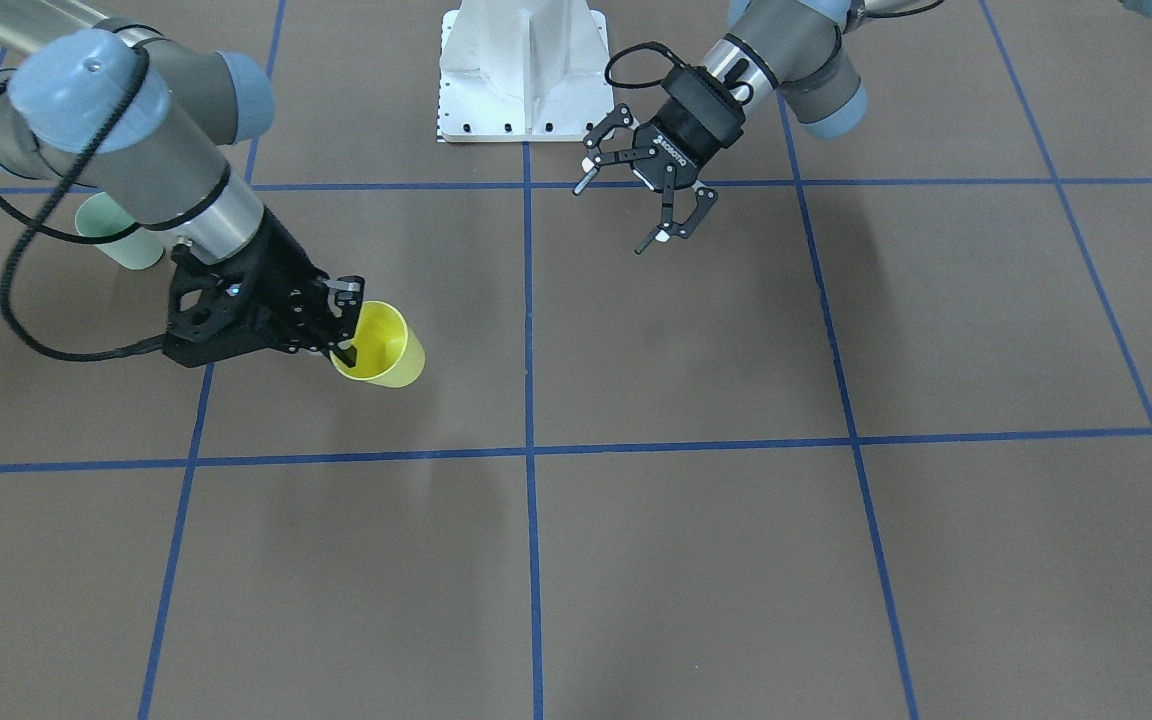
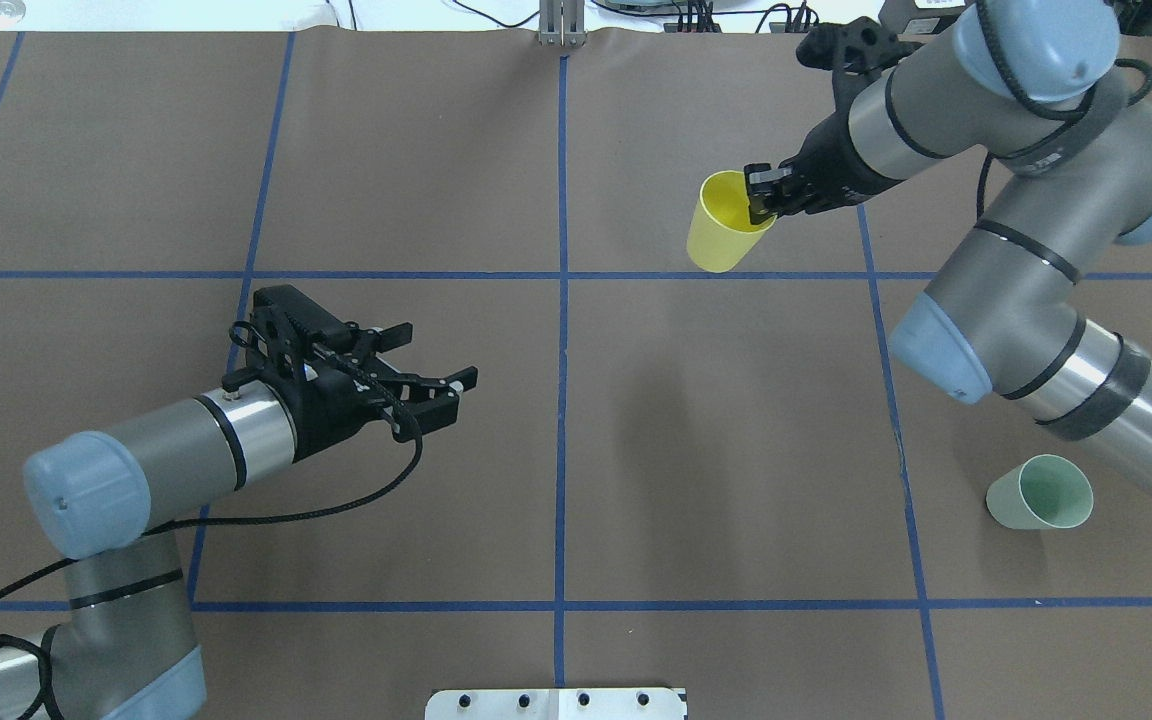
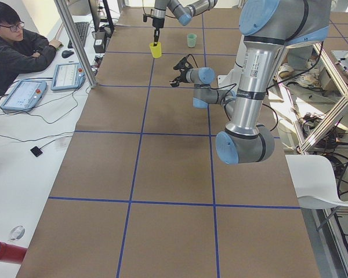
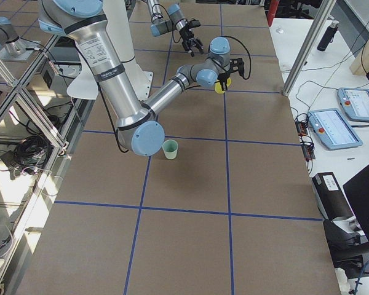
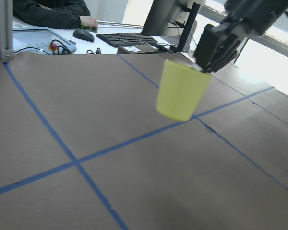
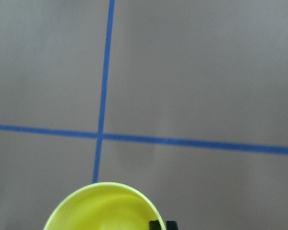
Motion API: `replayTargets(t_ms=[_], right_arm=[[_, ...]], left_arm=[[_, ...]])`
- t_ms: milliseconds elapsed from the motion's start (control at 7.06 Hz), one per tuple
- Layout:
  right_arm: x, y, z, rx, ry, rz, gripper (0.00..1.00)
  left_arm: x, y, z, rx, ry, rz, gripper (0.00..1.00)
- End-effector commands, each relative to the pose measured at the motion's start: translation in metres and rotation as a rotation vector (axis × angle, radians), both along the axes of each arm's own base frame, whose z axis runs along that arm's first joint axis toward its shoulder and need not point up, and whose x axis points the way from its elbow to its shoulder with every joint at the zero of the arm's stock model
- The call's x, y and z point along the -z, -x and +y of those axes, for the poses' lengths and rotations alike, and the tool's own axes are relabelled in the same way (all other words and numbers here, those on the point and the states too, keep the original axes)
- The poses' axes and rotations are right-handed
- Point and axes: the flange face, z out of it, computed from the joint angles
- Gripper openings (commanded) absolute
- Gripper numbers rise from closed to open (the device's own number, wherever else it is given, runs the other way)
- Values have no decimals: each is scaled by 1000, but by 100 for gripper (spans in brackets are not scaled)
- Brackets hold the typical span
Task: Transfer and stack yellow cup on green cup
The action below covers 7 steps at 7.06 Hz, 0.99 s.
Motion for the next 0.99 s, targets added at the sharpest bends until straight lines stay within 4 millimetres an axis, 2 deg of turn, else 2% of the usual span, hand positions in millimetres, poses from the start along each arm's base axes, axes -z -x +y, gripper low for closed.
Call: replayTargets(t_ms=[0,142,283,425,566,708,849], right_arm=[[-34,-65,11,-23,-71,53,0],[-54,-86,20,-16,-94,84,0],[-80,-112,33,5,-133,131,0],[-101,-134,49,43,-141,176,0],[-112,-154,62,82,-144,240,0],[-116,-179,71,100,-150,286,0],[-136,-197,82,104,-125,314,0]], left_arm=[[-40,57,-75,104,124,-194,100],[-56,119,-126,69,227,-268,100],[-77,187,-168,19,371,-301,100],[-105,236,-197,5,451,-374,100],[-143,266,-217,8,439,-477,100],[-172,287,-228,-15,467,-500,100],[-195,307,-225,-28,495,-501,100]])
